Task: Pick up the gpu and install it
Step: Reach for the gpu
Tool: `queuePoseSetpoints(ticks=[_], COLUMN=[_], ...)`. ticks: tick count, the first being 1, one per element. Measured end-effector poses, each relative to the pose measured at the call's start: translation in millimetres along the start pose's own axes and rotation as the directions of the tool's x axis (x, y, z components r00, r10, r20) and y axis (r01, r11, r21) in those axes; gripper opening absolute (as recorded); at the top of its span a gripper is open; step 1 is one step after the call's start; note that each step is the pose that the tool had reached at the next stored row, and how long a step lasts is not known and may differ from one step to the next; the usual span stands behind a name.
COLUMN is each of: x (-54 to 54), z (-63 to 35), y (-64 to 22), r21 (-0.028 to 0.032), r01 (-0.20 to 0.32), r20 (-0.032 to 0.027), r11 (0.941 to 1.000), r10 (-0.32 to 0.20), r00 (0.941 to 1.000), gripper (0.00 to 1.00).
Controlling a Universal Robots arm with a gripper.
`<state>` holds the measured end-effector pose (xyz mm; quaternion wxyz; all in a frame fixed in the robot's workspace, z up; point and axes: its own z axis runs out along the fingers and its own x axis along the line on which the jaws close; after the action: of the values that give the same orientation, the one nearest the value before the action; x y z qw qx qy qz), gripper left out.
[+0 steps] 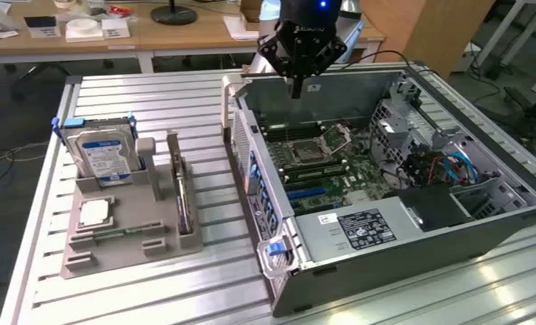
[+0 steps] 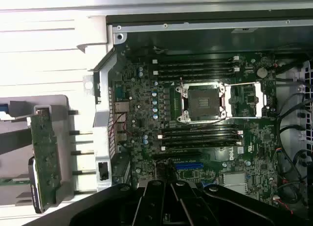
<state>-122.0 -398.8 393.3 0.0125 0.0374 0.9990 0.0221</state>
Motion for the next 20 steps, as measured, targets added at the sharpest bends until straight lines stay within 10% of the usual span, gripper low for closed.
queuePoseSetpoints(ticks=[20], x=[37.0], z=[-1.0], y=[-3.0], r21=[0.0000], r01=[0.000], r20=[0.0000], r11=[1.0000], r10=[0.000], r00=[1.0000], gripper=[0.11])
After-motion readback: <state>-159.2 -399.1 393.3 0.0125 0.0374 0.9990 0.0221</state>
